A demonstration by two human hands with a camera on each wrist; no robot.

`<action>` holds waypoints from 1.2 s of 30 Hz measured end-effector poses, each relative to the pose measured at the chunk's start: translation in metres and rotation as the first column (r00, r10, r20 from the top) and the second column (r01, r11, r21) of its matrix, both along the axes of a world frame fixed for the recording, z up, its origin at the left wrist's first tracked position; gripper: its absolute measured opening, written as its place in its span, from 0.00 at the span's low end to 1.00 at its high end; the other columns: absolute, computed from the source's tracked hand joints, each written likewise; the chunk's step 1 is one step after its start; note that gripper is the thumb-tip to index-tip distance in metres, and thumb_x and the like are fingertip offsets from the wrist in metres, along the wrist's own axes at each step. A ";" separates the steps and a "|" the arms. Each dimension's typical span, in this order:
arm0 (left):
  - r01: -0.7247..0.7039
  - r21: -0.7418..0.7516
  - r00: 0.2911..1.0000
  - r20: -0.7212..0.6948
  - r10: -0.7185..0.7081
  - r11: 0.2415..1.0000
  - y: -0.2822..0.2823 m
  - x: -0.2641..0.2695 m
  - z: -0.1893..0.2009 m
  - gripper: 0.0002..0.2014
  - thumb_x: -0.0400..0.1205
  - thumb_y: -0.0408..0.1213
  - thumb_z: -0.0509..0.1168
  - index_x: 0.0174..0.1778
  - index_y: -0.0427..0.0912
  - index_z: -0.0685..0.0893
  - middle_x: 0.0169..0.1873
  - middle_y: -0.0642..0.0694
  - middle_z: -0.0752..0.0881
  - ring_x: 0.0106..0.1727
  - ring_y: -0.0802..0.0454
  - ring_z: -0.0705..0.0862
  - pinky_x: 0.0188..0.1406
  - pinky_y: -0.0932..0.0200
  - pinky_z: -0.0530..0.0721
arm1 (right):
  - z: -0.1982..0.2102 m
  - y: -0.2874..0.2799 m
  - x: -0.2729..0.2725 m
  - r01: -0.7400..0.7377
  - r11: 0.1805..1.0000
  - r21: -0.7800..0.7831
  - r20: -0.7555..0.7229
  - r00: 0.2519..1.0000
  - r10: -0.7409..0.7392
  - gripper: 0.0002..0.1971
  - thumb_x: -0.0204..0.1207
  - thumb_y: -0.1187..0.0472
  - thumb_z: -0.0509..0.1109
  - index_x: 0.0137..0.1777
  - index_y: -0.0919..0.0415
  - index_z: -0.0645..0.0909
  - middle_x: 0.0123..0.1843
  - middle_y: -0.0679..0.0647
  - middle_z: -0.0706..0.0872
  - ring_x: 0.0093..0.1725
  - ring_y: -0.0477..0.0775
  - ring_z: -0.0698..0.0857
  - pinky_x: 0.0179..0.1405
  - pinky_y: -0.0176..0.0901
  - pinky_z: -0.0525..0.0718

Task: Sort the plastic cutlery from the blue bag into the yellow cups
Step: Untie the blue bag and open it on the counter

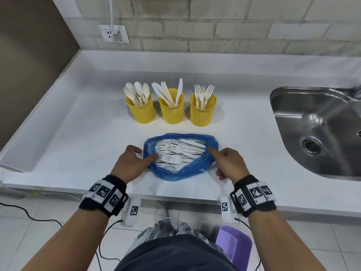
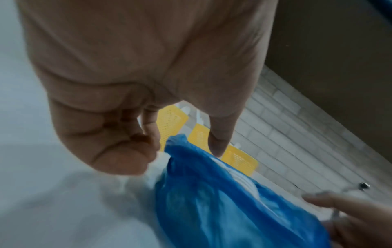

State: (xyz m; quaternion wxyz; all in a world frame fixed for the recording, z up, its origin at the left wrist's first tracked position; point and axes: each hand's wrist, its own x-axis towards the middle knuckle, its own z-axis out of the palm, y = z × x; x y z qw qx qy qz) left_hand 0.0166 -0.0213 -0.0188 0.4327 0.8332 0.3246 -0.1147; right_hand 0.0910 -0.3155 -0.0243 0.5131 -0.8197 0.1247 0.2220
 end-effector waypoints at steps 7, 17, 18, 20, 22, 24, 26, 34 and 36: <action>-0.145 -0.325 0.980 0.084 0.182 0.935 -0.027 -0.021 0.000 0.21 0.80 0.32 0.76 0.65 0.37 0.76 0.42 0.33 0.89 0.35 0.45 0.87 0.40 0.50 0.94 | 0.003 0.023 -0.013 0.037 0.985 0.168 -0.128 0.992 -0.015 0.12 0.80 0.60 0.76 0.53 0.71 0.84 0.35 0.67 0.90 0.29 0.63 0.91 0.31 0.50 0.91; -0.257 -0.772 0.896 0.034 0.442 0.581 -0.019 -0.031 -0.008 0.16 0.84 0.26 0.67 0.69 0.30 0.83 0.58 0.35 0.91 0.54 0.44 0.88 0.62 0.51 0.89 | -0.001 0.027 -0.020 0.289 0.817 0.499 -0.197 0.956 -0.218 0.06 0.81 0.77 0.67 0.50 0.69 0.83 0.43 0.65 0.88 0.35 0.59 0.88 0.33 0.45 0.90; -0.265 -0.836 0.877 -0.003 0.480 0.480 -0.018 -0.031 -0.008 0.15 0.85 0.25 0.65 0.67 0.30 0.84 0.56 0.36 0.91 0.54 0.45 0.88 0.61 0.54 0.89 | -0.002 0.027 -0.020 0.341 0.749 0.568 -0.262 0.938 -0.229 0.10 0.81 0.79 0.63 0.50 0.68 0.82 0.43 0.64 0.87 0.36 0.58 0.86 0.32 0.44 0.89; -0.325 -0.917 0.821 -0.153 0.550 0.231 -0.020 -0.027 -0.005 0.12 0.84 0.21 0.60 0.59 0.33 0.85 0.48 0.39 0.90 0.46 0.49 0.87 0.50 0.60 0.90 | -0.004 0.026 -0.023 0.472 0.590 0.655 -0.427 0.876 -0.226 0.17 0.78 0.82 0.57 0.49 0.63 0.83 0.44 0.62 0.87 0.38 0.56 0.84 0.31 0.42 0.85; -0.389 -0.920 0.759 -0.286 0.586 0.055 -0.019 -0.024 -0.009 0.16 0.76 0.17 0.56 0.51 0.37 0.80 0.37 0.43 0.85 0.35 0.54 0.81 0.34 0.64 0.86 | -0.008 0.026 -0.029 0.569 0.474 0.672 -0.536 0.815 -0.220 0.22 0.78 0.84 0.54 0.47 0.60 0.83 0.44 0.60 0.88 0.39 0.56 0.84 0.32 0.43 0.84; -0.423 -0.905 0.728 -0.309 0.612 0.045 -0.015 -0.022 -0.015 0.18 0.76 0.16 0.54 0.53 0.40 0.78 0.36 0.45 0.81 0.33 0.56 0.79 0.28 0.65 0.82 | -0.013 0.026 -0.036 0.570 0.479 0.668 -0.540 0.814 -0.214 0.22 0.78 0.84 0.53 0.50 0.62 0.84 0.43 0.61 0.90 0.39 0.57 0.87 0.33 0.44 0.88; -0.445 -0.887 0.719 -0.269 0.641 0.127 -0.012 -0.023 -0.015 0.13 0.85 0.20 0.56 0.56 0.41 0.79 0.36 0.44 0.82 0.34 0.54 0.80 0.32 0.61 0.83 | -0.014 0.024 -0.039 0.477 0.593 0.649 -0.454 0.868 -0.202 0.20 0.77 0.84 0.54 0.53 0.65 0.83 0.43 0.62 0.90 0.38 0.59 0.89 0.34 0.47 0.90; -0.196 -0.229 0.959 0.160 0.236 0.953 -0.020 -0.022 0.005 0.24 0.78 0.51 0.78 0.64 0.48 0.79 0.50 0.46 0.87 0.51 0.47 0.88 0.54 0.46 0.89 | -0.012 0.013 -0.029 0.085 0.996 -0.032 0.114 0.990 -0.081 0.26 0.71 0.40 0.74 0.62 0.54 0.74 0.54 0.56 0.85 0.49 0.58 0.89 0.51 0.59 0.93; -0.073 -0.028 0.972 0.220 0.077 0.997 -0.024 -0.022 0.000 0.19 0.78 0.45 0.78 0.61 0.47 0.80 0.45 0.51 0.88 0.47 0.52 0.88 0.49 0.54 0.85 | -0.007 0.016 -0.028 0.056 0.998 -0.018 0.069 0.996 -0.054 0.26 0.74 0.39 0.76 0.62 0.55 0.74 0.51 0.57 0.87 0.41 0.58 0.91 0.39 0.49 0.93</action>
